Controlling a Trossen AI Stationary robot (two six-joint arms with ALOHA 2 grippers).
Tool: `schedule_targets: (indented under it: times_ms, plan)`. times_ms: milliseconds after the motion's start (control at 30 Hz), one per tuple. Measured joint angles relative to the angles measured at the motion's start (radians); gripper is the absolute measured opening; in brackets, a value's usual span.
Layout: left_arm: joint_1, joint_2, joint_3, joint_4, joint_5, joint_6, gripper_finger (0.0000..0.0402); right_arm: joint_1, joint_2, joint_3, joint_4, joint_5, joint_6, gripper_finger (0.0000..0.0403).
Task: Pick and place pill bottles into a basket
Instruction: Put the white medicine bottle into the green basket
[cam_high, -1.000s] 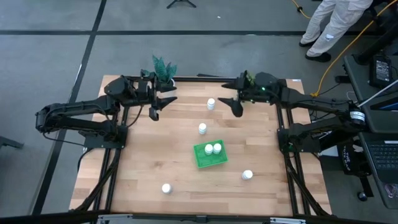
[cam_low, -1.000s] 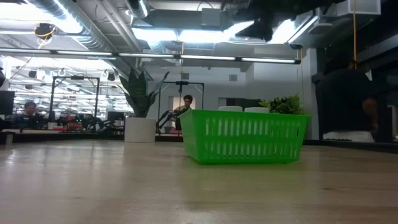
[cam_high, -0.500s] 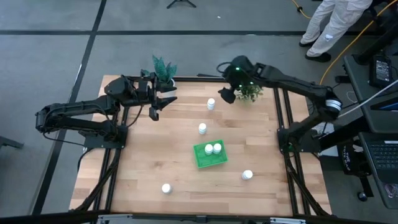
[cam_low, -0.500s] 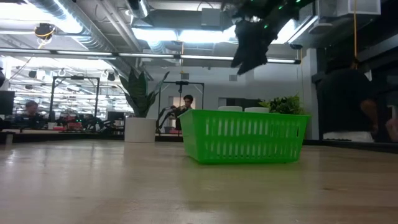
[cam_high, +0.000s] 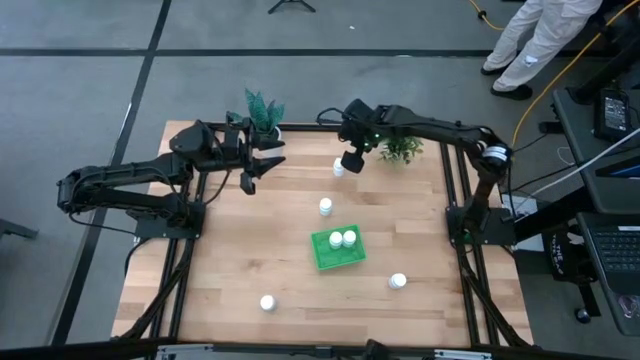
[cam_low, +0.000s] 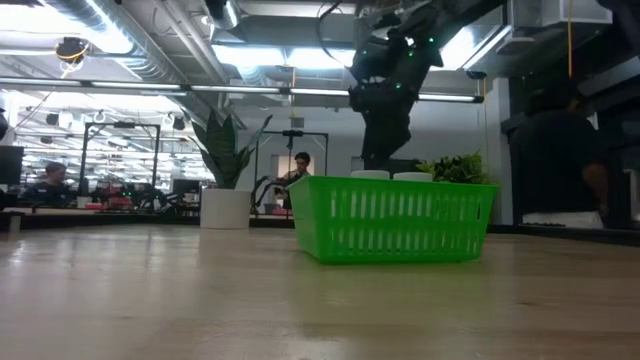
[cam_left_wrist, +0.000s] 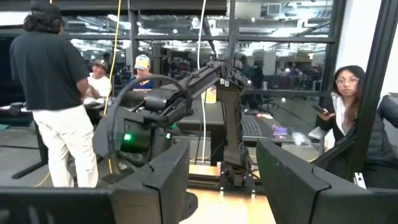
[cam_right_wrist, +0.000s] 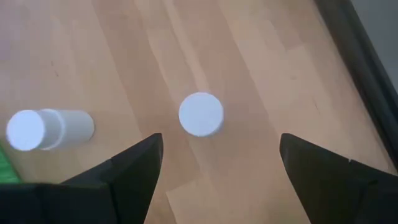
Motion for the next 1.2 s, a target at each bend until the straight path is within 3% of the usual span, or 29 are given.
schedule_targets:
  times_ms: [267,1200]
  plan:
    - [0.001,0.0,0.0,-0.02,0.0,0.002,0.018,0.005,0.065,0.03,0.006,-0.043,-0.003,0.0324]
    - [0.001,0.0,0.0,-0.022,0.0,0.002,0.018,0.005,0.194,0.029,0.103,-0.043,-0.054,0.0323]
